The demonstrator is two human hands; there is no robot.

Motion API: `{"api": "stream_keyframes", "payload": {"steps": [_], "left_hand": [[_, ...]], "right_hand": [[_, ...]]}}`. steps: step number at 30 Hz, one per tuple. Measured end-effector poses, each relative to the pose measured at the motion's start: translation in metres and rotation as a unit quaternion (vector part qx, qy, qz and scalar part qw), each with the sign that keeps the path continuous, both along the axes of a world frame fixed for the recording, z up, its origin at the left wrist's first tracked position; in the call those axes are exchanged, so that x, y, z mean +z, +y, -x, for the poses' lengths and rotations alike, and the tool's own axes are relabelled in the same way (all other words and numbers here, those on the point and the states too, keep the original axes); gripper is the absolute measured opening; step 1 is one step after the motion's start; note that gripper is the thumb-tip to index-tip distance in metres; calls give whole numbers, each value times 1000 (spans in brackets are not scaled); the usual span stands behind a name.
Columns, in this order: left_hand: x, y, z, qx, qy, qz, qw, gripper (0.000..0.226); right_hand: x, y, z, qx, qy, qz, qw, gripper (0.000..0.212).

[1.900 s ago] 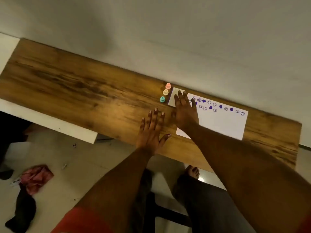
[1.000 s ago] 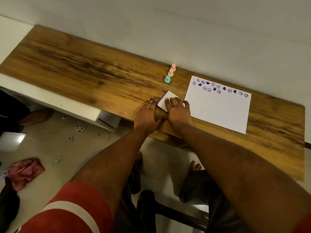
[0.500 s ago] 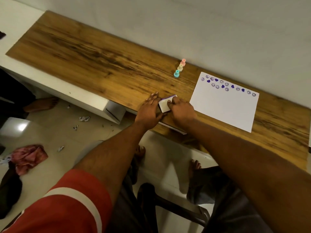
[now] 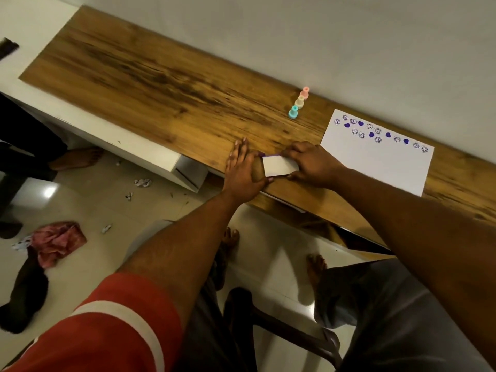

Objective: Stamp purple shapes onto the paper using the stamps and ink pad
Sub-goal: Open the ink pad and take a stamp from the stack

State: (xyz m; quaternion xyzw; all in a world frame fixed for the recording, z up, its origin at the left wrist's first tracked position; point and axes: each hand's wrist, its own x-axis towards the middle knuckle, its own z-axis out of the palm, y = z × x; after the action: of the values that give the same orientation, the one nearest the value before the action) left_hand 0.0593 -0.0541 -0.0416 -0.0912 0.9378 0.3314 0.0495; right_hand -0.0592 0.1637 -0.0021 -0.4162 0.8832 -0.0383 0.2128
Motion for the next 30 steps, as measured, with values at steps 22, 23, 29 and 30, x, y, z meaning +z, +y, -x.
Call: {"api": "stream_keyframes", "payload": {"steps": [22,23,29,30], "left_hand": [[-8,0,2,29,12,-26,999,77],[-8,0,2,28,10,-23,999,78],[-8,0,3,28,-2,-12,1000,79],[-9,0,3,27,-4,-12,1000,79]], "right_hand": [[30,-29,62,0,-156,-5,988,41],[27,-30,63,-9,-151,5,989,41],[16,-34,67,-51,-134,35,989,41],[14,-34,68,-57,-130,40,989,40]]}}
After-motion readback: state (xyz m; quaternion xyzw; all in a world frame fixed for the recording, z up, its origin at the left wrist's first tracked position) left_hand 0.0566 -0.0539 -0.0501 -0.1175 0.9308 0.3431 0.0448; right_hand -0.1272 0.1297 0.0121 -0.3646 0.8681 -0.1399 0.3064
